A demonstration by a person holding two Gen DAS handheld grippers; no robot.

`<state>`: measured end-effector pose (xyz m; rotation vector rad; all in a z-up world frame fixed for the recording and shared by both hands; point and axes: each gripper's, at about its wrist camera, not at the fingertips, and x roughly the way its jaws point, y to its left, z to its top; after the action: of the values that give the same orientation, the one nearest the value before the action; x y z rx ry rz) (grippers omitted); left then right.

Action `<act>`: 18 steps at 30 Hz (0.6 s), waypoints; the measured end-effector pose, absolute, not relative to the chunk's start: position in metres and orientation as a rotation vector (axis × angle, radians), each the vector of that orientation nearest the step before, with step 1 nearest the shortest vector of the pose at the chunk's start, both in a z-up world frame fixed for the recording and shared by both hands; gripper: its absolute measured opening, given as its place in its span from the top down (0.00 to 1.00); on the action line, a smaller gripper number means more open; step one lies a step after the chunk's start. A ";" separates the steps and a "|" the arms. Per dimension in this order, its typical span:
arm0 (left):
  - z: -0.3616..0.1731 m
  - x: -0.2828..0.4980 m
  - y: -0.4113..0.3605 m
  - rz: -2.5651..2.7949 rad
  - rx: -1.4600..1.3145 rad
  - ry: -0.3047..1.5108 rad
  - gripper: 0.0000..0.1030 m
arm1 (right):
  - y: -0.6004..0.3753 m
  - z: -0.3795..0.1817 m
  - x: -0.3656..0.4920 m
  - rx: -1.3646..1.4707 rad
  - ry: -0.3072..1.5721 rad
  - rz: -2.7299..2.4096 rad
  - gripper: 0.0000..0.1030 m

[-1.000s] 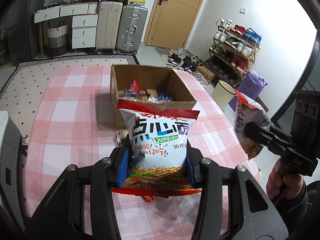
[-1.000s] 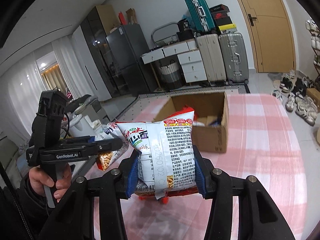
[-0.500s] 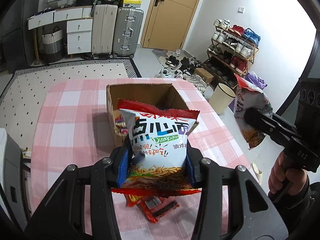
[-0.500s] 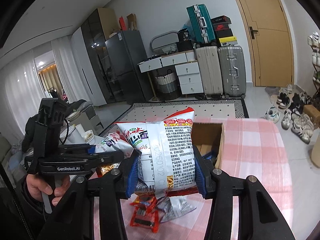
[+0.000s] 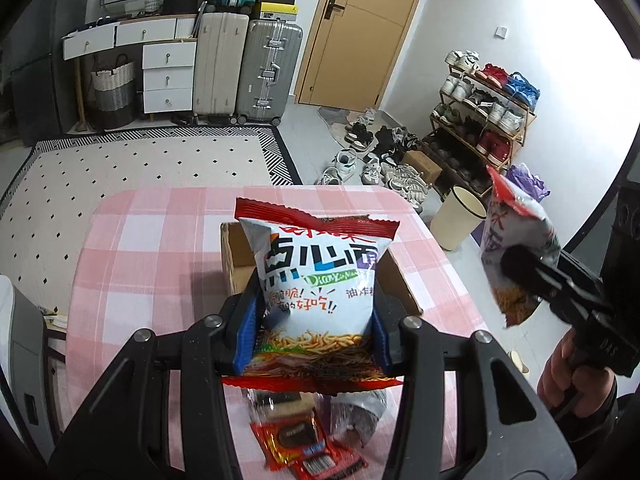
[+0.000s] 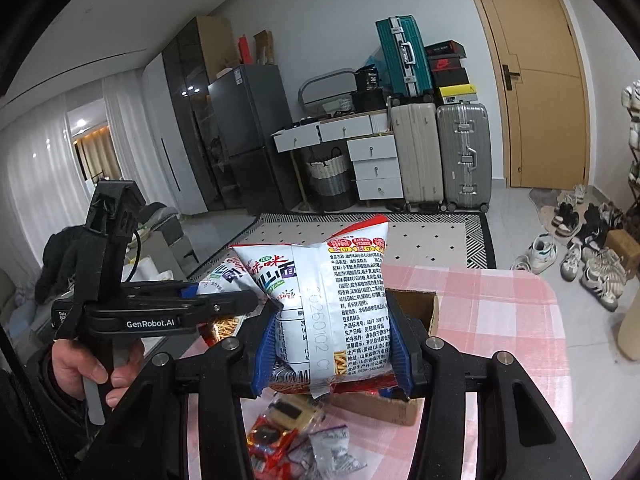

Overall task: Organize snacks
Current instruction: 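Carry both noodle bags over the box with the left and right tools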

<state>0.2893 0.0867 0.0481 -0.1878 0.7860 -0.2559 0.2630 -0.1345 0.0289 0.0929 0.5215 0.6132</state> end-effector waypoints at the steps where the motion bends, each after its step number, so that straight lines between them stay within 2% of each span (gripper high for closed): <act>1: 0.047 0.295 0.086 -0.256 -0.187 0.790 0.59 | -0.134 0.028 0.268 0.092 0.524 0.615 0.54; 18: -0.028 0.391 0.052 -0.267 -0.195 0.900 0.59 | -0.123 -0.032 0.341 0.103 0.621 0.596 0.54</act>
<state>0.3913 0.0522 -0.0280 -0.1953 0.8996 -0.2666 0.3415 -0.1232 -0.0324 0.1029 0.6212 0.5957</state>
